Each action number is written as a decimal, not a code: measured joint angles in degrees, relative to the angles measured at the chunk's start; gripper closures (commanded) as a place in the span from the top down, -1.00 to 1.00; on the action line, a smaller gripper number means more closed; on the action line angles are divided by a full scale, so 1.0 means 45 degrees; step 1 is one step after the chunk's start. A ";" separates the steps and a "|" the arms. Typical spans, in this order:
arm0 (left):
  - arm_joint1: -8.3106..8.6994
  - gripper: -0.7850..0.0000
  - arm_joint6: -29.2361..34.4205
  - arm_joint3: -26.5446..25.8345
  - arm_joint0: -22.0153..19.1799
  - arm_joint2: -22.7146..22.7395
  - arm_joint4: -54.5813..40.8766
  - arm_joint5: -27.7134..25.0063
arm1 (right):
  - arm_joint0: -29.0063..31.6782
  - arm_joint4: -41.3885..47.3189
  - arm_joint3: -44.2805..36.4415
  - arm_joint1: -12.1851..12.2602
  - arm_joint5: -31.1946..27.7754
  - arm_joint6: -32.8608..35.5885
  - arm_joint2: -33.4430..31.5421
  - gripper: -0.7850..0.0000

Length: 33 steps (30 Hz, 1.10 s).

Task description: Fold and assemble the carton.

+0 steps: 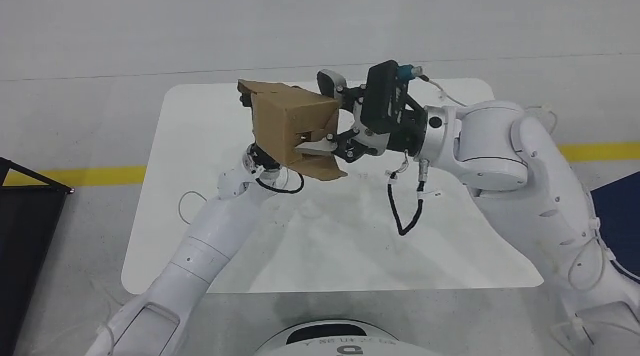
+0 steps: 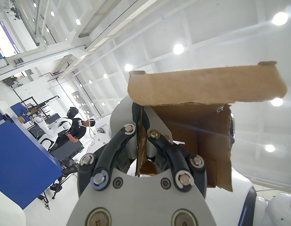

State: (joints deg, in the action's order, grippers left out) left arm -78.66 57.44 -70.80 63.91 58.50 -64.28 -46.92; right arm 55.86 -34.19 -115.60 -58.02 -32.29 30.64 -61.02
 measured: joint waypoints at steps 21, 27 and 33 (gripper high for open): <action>-0.0911 -1.00 0.1231 0.0303 0.0592 0.2071 0.1135 0.1235 | 0.0476 0.0914 0.0189 -0.0061 0.0120 -0.1535 -0.0753 1.00; -0.1131 -1.00 0.1353 0.1649 0.0647 0.2143 0.0921 0.1354 | 0.0774 0.1274 0.0251 -0.0076 0.0212 -0.1978 -0.0869 0.96; -0.1600 -1.00 0.2619 0.3453 0.0512 0.2386 -0.1248 0.2623 | 0.0890 0.0724 0.0062 0.0004 -0.0457 -0.1419 -0.1263 0.47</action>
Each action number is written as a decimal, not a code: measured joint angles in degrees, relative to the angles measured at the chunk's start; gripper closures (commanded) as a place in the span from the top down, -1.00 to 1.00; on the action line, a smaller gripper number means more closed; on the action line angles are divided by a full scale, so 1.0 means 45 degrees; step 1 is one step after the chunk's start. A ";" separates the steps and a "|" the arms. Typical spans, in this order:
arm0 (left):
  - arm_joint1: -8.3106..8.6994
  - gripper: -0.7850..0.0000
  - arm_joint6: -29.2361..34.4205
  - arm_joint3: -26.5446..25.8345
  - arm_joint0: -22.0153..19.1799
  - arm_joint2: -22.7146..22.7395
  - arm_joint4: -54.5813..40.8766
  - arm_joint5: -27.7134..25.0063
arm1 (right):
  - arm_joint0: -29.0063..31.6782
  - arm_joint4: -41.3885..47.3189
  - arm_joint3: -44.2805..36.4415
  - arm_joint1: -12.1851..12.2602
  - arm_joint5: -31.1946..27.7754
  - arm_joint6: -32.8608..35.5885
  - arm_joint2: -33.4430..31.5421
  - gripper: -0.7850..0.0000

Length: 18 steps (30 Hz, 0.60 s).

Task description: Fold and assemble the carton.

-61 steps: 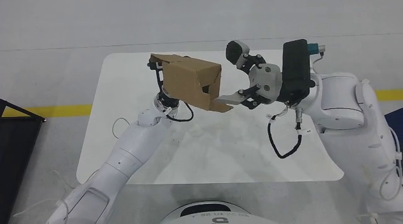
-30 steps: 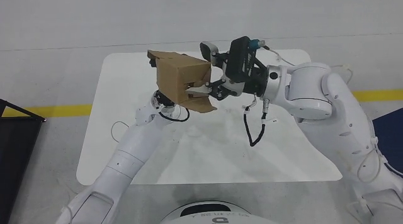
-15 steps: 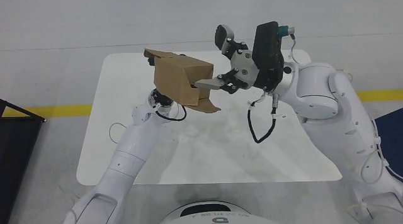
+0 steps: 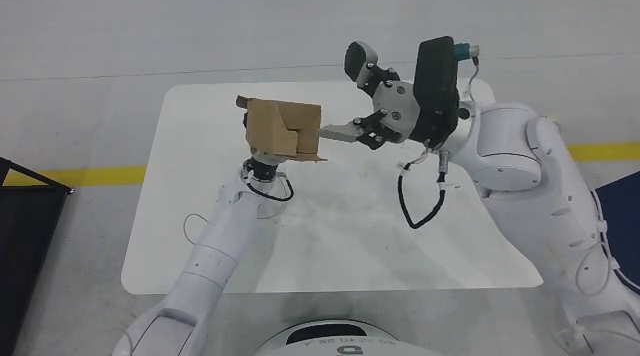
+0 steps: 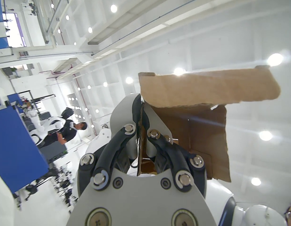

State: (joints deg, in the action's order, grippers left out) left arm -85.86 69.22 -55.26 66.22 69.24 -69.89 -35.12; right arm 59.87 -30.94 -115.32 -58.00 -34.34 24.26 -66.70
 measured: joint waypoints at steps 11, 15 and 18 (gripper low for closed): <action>-0.0706 -1.00 0.0769 0.1773 -0.0830 0.0859 0.0609 0.0774 | -0.1111 -0.3116 -0.0981 -0.0007 -0.1500 0.2834 0.1280 0.33; -0.0865 -1.00 0.0868 0.1767 -0.0942 0.1268 0.1022 0.0871 | -0.1634 -0.3808 -0.0895 -0.0156 -0.1389 0.2815 0.2045 0.29; -0.0955 -1.00 0.0967 0.1694 -0.0969 0.1473 0.1421 0.0970 | -0.1935 -0.4057 -0.0686 -0.0247 -0.1418 0.2750 0.2459 0.22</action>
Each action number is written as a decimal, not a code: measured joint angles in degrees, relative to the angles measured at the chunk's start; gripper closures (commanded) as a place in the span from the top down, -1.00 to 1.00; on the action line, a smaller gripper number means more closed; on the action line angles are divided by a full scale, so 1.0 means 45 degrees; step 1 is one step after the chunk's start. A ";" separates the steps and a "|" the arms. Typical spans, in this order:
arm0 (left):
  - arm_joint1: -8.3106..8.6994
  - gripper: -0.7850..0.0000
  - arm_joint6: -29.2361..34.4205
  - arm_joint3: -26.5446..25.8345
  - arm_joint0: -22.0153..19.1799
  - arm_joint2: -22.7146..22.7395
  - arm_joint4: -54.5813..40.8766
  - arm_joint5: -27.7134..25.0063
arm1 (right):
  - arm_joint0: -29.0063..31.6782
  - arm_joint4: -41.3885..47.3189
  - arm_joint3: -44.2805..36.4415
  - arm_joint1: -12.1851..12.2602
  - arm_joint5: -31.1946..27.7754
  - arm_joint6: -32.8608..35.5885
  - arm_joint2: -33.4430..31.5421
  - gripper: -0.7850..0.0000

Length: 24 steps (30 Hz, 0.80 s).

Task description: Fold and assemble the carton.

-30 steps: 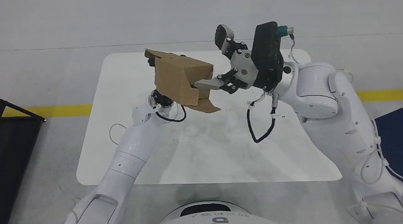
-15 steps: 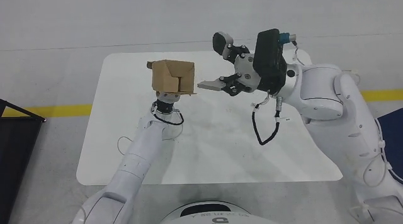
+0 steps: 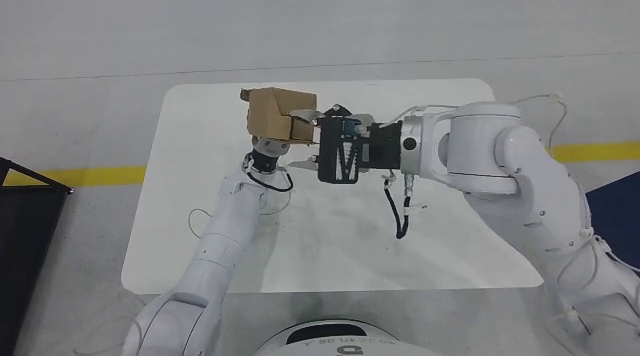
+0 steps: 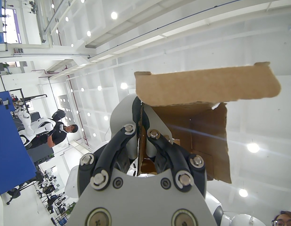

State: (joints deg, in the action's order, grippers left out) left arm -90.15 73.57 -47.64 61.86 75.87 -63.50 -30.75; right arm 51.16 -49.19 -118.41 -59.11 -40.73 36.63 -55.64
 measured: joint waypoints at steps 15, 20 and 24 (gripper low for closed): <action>-0.0374 -1.00 0.0823 -0.0344 0.0237 0.0902 0.0530 0.0821 | -0.0850 0.0860 0.1426 -0.0302 -0.0385 -0.0409 0.1004 -0.26; -0.0492 -1.00 0.1238 -0.0401 0.0278 0.1228 0.0500 0.1235 | -0.0857 0.1043 0.1525 -0.0302 -0.0403 -0.0438 0.0904 -0.17; -0.0606 -1.00 0.1583 -0.0427 0.0342 0.1521 0.0387 0.1581 | -0.0718 0.0941 0.1382 -0.0253 -0.0276 -0.0453 0.0620 -0.19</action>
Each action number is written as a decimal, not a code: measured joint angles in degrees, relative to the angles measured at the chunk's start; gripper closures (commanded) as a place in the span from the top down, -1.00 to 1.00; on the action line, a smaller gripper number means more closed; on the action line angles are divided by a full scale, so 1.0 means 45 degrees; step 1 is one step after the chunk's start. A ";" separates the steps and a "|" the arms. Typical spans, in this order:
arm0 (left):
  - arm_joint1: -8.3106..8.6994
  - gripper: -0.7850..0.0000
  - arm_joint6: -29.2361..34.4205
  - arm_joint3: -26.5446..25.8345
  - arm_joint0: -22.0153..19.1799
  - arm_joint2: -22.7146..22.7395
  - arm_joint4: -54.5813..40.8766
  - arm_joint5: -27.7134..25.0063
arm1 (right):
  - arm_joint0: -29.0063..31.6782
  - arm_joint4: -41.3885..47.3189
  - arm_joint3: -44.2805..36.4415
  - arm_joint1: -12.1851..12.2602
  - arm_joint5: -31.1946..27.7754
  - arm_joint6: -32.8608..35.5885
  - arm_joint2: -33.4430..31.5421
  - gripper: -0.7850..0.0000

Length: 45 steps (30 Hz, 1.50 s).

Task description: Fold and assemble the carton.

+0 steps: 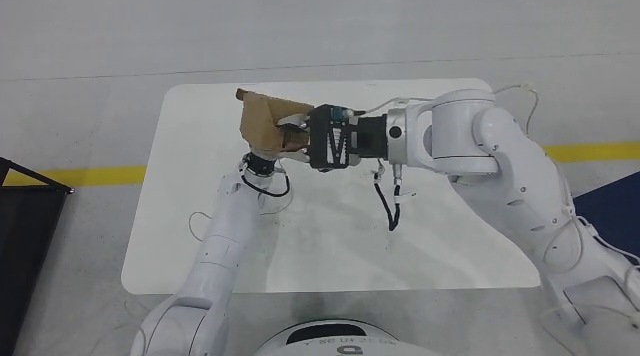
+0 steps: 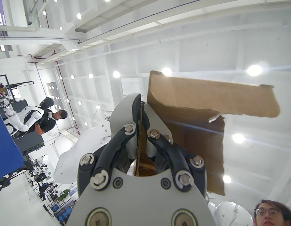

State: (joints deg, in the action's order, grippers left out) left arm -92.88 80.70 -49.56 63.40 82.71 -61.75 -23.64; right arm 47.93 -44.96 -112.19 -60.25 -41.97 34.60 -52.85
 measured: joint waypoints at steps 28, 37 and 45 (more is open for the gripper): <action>-0.0500 -1.00 -0.0477 0.0139 -0.0040 0.0465 0.2723 -0.0474 | 0.1176 -0.3146 -0.0760 -0.0288 0.0851 -0.4274 0.0241 0.36; -0.0612 -1.00 -0.0665 0.0715 -0.0294 -0.0346 0.2830 -0.0659 | 0.0695 -0.3437 -0.0015 -0.0561 0.0387 -0.5350 0.0786 -0.69; -0.0617 -1.00 -0.0693 0.0701 -0.0357 -0.0575 0.2468 -0.0688 | 0.0559 -0.3150 0.0823 -0.0739 0.0241 -0.5232 0.1141 -0.95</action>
State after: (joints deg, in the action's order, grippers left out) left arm -95.66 77.58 -46.41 61.79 80.12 -50.65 -26.73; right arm 50.45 -59.13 -108.49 -63.57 -40.89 11.05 -47.71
